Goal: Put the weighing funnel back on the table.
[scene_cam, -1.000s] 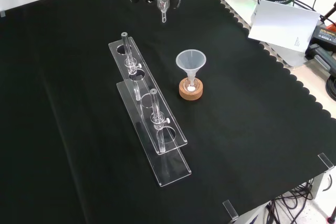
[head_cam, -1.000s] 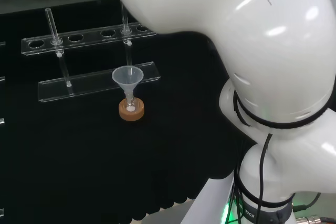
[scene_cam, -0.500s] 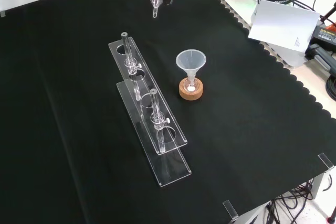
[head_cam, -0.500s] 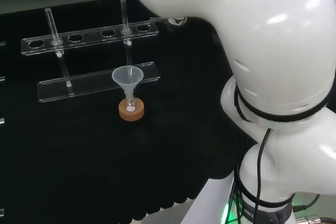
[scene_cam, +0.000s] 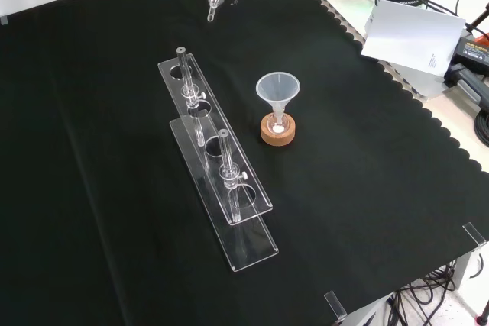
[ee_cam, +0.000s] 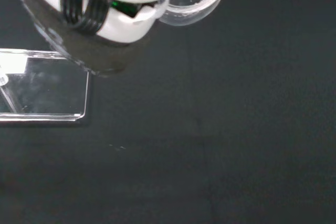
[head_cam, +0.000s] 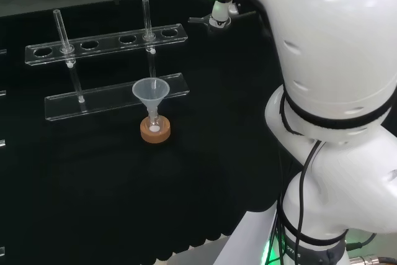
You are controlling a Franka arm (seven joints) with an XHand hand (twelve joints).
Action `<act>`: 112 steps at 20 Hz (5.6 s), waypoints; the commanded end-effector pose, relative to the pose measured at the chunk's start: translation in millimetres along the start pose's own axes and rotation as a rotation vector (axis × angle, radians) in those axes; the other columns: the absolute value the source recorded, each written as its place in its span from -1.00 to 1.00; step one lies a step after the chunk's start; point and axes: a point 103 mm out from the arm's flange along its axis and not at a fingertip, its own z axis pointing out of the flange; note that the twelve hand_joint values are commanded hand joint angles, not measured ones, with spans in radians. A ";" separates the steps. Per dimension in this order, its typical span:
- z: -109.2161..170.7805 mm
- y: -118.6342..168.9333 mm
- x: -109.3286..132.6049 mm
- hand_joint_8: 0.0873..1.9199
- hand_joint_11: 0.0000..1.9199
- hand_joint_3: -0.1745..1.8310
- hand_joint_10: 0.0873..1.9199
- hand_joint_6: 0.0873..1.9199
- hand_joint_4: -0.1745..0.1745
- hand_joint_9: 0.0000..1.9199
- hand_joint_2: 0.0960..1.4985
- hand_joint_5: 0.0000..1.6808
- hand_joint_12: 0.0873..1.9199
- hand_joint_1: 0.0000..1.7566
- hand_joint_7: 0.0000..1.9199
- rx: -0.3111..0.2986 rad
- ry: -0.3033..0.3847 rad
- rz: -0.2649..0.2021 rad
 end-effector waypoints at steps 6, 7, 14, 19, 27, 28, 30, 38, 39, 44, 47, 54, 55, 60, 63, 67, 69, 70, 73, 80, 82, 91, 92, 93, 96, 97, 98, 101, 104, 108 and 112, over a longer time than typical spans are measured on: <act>24.2 42.4 -16.2 -0.40 -0.20 -0.17 -0.71 -0.36 1.00 -0.05 -0.21 0.52 0.10 0.27 -0.42 0.018 -0.018 0.014; 27.5 47.5 -17.1 -0.40 -0.19 -0.17 -0.71 -0.36 1.00 -0.05 -0.21 0.52 0.10 0.27 -0.42 0.023 -0.020 0.014; 43.7 79.4 -26.9 -0.40 -0.19 -0.16 -0.71 -0.36 1.00 -0.05 -0.21 0.52 0.10 0.27 -0.42 0.048 -0.026 0.015; 56.2 95.7 -35.6 -0.40 -0.19 -0.16 -0.71 -0.36 1.00 -0.05 -0.21 0.52 0.09 0.27 -0.42 0.066 -0.021 0.019; 82.0 114.3 -42.1 -0.40 -0.19 -0.16 -0.71 -0.36 1.00 -0.05 -0.21 0.52 0.09 0.27 -0.42 0.098 -0.027 0.027; 85.6 117.1 -42.0 -0.40 -0.19 -0.16 -0.71 -0.36 1.00 -0.05 -0.21 0.52 0.09 0.28 -0.42 0.101 -0.031 0.027; 93.3 123.5 -42.0 -0.40 -0.19 -0.16 -0.71 -0.36 1.00 -0.05 -0.21 0.52 0.09 0.28 -0.42 0.109 -0.037 0.023; 128.8 151.5 -43.9 -0.40 -0.19 -0.16 -0.71 -0.36 1.00 -0.05 -0.21 0.52 0.09 0.28 -0.42 0.153 -0.064 0.011; 132.8 154.7 -44.2 -0.40 -0.19 -0.16 -0.71 -0.36 1.00 -0.05 -0.21 0.52 0.09 0.28 -0.42 0.159 -0.063 0.010; 149.5 165.8 -46.4 -0.40 -0.19 -0.16 -0.71 -0.36 1.00 -0.05 -0.21 0.52 0.09 0.28 -0.42 0.176 -0.060 0.008; 158.5 169.9 -49.0 -0.40 -0.19 -0.16 -0.71 -0.36 1.00 -0.05 -0.21 0.52 0.09 0.28 -0.42 0.183 -0.054 0.009; 164.8 170.4 -43.4 -0.40 -0.19 -0.16 -0.71 -0.36 1.00 -0.05 -0.21 0.52 0.09 0.28 -0.42 0.176 -0.057 0.010; 165.8 170.5 -43.0 -0.39 -0.19 -0.16 -0.71 -0.36 1.00 -0.05 -0.21 0.52 0.09 0.28 -0.42 0.176 -0.059 0.010; 177.1 173.3 -47.7 -0.39 -0.19 -0.16 -0.71 -0.36 1.00 -0.04 -0.21 0.52 0.08 0.28 -0.42 0.175 -0.060 0.012; 188.4 177.7 -52.6 -0.39 -0.19 -0.16 -0.71 -0.36 1.00 -0.04 -0.21 0.52 0.08 0.28 -0.42 0.175 -0.061 0.015; 188.1 177.0 -46.3 -0.39 -0.19 -0.16 -0.71 -0.37 1.00 -0.04 -0.21 0.52 0.08 0.28 -0.42 0.170 -0.071 0.025; 188.6 177.3 -46.1 -0.39 -0.19 -0.16 -0.71 -0.37 1.00 -0.04 -0.21 0.52 0.08 0.28 -0.42 0.172 -0.068 0.027; 189.0 177.6 -46.1 -0.39 -0.19 -0.16 -0.71 -0.37 1.00 -0.04 -0.21 0.52 0.08 0.28 -0.42 0.173 -0.066 0.028; 189.9 178.3 -46.1 -0.39 -0.19 -0.16 -0.71 -0.37 1.00 -0.04 -0.21 0.52 0.08 0.28 -0.42 0.174 -0.066 0.032; 193.9 186.3 -51.5 -0.39 -0.18 -0.16 -0.71 -0.37 1.00 -0.04 -0.21 0.52 0.08 0.28 -0.42 0.189 -0.058 0.027; 196.2 188.6 -52.0 -0.39 -0.18 -0.16 -0.71 -0.37 1.00 -0.04 -0.21 0.52 0.08 0.28 -0.42 0.190 -0.058 0.029; 196.6 186.7 -45.9 -0.39 -0.18 -0.18 -0.71 -0.37 1.00 -0.04 -0.20 0.52 0.08 0.27 -0.42 0.199 -0.063 0.032; 196.8 186.7 -45.9 -0.38 -0.17 -0.19 -0.71 -0.37 1.00 -0.04 -0.19 0.52 0.08 0.27 -0.42 0.199 -0.063 0.033; 196.9 186.7 -45.9 -0.38 -0.17 -0.19 -0.71 -0.38 1.00 -0.04 -0.19 0.52 0.08 0.27 -0.43 0.199 -0.065 0.034; 197.1 186.6 -45.7 -0.38 -0.17 -0.27 -0.70 -0.38 1.00 -0.04 -0.13 0.50 0.08 0.26 -0.43 0.204 -0.061 0.036; 197.2 186.7 -46.0 -0.37 -0.17 -0.31 -0.70 -0.39 1.00 -0.04 -0.09 0.49 0.08 0.26 -0.44 0.209 -0.059 0.032; 197.2 186.8 -47.0 -0.37 -0.18 -0.36 -0.70 -0.38 1.00 -0.05 -0.05 0.48 0.08 0.25 -0.44 0.210 -0.058 0.030; 197.8 187.6 -48.5 -0.36 -0.20 -0.55 -0.69 -0.36 0.76 -0.07 0.08 0.32 0.10 0.18 -0.48 0.232 -0.063 0.025; 198.1 187.6 -46.1 -0.35 -0.25 -0.51 -0.65 -0.38 0.19 -0.14 -0.01 -0.03 0.13 0.08 -0.55 0.253 -0.064 0.021; 198.6 186.9 -42.6 -0.35 -0.32 -0.42 -0.60 -0.40 -0.01 -0.22 -0.09 -0.34 0.18 0.04 -0.62 0.283 -0.071 0.018; 194.9 183.0 -41.7 -0.35 -0.39 -0.37 -0.56 -0.45 -0.02 -0.29 -0.13 -0.43 0.22 0.02 -0.67 0.279 -0.077 0.010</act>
